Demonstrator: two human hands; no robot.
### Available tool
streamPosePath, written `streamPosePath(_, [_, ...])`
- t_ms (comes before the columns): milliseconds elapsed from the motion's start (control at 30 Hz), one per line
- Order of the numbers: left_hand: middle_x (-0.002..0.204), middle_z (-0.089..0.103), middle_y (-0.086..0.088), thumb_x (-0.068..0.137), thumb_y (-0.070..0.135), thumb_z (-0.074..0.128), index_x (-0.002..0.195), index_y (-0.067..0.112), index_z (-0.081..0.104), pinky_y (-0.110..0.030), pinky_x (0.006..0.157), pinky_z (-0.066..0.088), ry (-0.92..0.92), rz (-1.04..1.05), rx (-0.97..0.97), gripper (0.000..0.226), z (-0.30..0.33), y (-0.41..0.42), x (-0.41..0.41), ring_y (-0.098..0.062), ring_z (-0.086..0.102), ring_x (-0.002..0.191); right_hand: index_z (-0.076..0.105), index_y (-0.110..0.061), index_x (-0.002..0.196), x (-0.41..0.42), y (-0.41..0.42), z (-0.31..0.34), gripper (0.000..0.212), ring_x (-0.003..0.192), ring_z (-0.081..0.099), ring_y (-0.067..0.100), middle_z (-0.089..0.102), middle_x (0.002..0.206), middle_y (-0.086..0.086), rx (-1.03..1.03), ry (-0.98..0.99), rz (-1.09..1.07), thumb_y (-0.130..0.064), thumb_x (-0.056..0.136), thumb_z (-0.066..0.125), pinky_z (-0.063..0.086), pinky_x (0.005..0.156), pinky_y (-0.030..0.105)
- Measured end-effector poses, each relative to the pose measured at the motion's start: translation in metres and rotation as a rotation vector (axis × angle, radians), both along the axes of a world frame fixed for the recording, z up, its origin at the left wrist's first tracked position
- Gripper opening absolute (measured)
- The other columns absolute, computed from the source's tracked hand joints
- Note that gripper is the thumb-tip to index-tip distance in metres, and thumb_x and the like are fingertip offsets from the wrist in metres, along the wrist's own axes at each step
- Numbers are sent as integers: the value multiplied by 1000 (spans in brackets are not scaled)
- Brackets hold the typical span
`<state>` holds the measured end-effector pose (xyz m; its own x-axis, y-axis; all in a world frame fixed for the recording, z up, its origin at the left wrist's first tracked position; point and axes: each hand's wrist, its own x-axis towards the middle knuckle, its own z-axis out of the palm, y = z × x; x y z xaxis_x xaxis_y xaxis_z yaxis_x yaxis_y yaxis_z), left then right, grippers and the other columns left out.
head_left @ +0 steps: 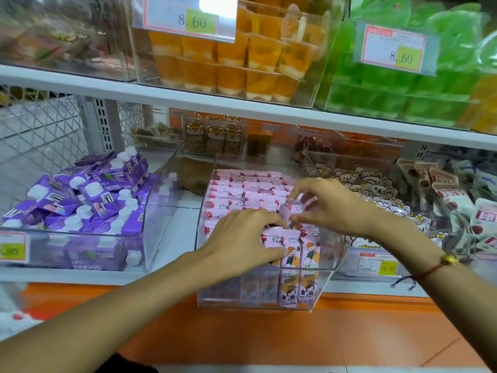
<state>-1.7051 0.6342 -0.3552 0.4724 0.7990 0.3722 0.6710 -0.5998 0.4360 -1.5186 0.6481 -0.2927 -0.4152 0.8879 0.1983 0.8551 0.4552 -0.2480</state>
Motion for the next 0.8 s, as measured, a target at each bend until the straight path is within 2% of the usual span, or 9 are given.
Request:
streamPosePath(100, [108,65,17,77,52,68,118,38,62,-9,59,26,3,12,6,44,0,2,0,-3,44,80,69,-21,105,-9,4,-11,24,102,55,18,59,110,1,88,-342,-5,-31,83,70,47,81,33])
streamPosePath(167, [105,64,17,77,55,68,118,39,62,-8,57,24,9,6,10,45,0,3,-1,-2,42,77,68,-23,109,-11,4,-14,23,107,53,18,61,112,-1,86,-421,15,-30,88,63,44,77,30])
streamPosePath(233, [101,63,17,76,57,68,118,40,62,-10,57,25,12,-3,10,45,0,5,-2,-3,44,77,67,-26,114,-10,2,-9,24,107,55,16,63,114,-4,24,-432,23,-30,92,58,43,78,29])
streamPosePath(333, [109,65,17,77,57,67,119,39,62,-6,60,26,8,-16,18,46,-2,6,-4,0,46,81,66,-28,117,-6,-4,1,25,108,56,16,63,117,-6,4,-334,15,-29,96,53,46,87,34])
streamPosePath(433, [107,65,17,76,58,68,117,38,62,-7,60,26,16,-15,28,46,-2,6,-4,2,46,79,69,-33,104,-4,-18,3,24,96,58,12,62,101,-10,133,-182,-32,-47,86,62,44,73,29])
streamPosePath(500, [99,62,20,72,62,68,114,38,63,-13,61,34,17,-10,33,49,0,7,-4,3,49,79,69,-34,103,-7,-25,-3,34,98,54,12,60,100,-10,157,-280,-59,-58,79,65,36,73,28])
streamPosePath(567, [104,62,20,68,66,69,113,37,62,-21,70,41,7,-1,55,54,2,9,-6,1,51,90,68,-35,104,-10,-28,-12,33,102,50,13,58,98,-9,191,-359,-59,-57,80,63,29,77,29])
streamPosePath(700, [123,59,15,79,59,64,124,33,57,-30,92,42,51,-22,76,53,3,12,-7,-8,47,114,70,-34,92,-7,-29,-18,16,98,50,13,60,93,-10,222,-239,-32,-46,86,61,30,78,30])
streamPosePath(800, [127,57,13,91,47,53,132,32,51,-33,93,41,155,-52,61,44,2,13,-4,-10,44,116,66,-35,98,-7,-29,-22,15,103,48,12,60,99,-11,238,-285,-47,-45,89,58,30,86,33])
